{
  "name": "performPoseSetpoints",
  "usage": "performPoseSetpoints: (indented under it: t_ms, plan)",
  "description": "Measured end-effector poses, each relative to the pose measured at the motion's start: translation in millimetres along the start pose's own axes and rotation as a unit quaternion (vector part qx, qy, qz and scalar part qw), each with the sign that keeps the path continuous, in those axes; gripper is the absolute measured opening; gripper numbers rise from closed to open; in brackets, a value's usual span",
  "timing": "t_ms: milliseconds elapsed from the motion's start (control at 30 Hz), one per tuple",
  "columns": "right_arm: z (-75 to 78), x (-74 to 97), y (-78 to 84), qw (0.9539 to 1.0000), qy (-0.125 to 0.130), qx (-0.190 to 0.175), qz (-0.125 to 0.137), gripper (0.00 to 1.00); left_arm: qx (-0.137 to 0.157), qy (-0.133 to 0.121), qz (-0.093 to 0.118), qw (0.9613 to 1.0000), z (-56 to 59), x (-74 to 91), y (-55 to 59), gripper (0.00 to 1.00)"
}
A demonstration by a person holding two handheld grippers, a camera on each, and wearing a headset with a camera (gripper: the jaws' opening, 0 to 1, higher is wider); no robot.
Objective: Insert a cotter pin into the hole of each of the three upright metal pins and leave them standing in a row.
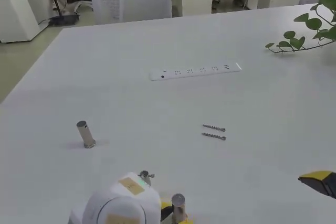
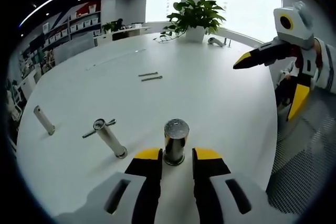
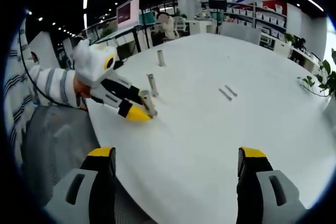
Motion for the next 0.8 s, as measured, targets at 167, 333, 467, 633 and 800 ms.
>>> performPoseSetpoints:
  t_ms: [167, 333, 467, 633, 800]
  plan:
    - [3.5, -0.5, -1.7, 1.0000, -0.001, 0.004, 0.000, 0.97, -0.005, 0.013, -0.011, 0.9998, 0.6, 2.2, 3.8, 0.33]
    - [9.8, -1.6, -6.3, 0.9999, -0.005, 0.014, 0.000, 0.96, -0.018, 0.022, 0.008, 0.9996, 1.0, 9.1, 3.2, 0.39]
    - [17.4, -2.5, -11.5, 0.9998, -0.003, 0.019, 0.004, 0.95, -0.021, 0.029, 0.030, 0.9989, 0.3, 16.5, 0.7, 0.49]
    - [24.5, -4.4, -18.3, 0.9995, -0.003, 0.030, 0.003, 0.93, -0.025, 0.049, 0.037, 0.9978, 0.1, 27.5, -2.2, 0.63]
    - [33.1, -6.6, -27.7, 0.9991, -0.002, 0.041, 0.006, 0.91, -0.022, 0.063, 0.049, 0.9966, 0.7, 39.1, -4.9, 0.74]
Point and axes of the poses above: the centre of the closed fingertips' face, and the gripper's own axes: x roughly backward along the fingers, z roughly to its right, y roughly out of its underside, the point moved 10 cm from there along x, roughly backward along the fingers, and after that the axes turned 12 degrees about x, right-handed, at the moved point
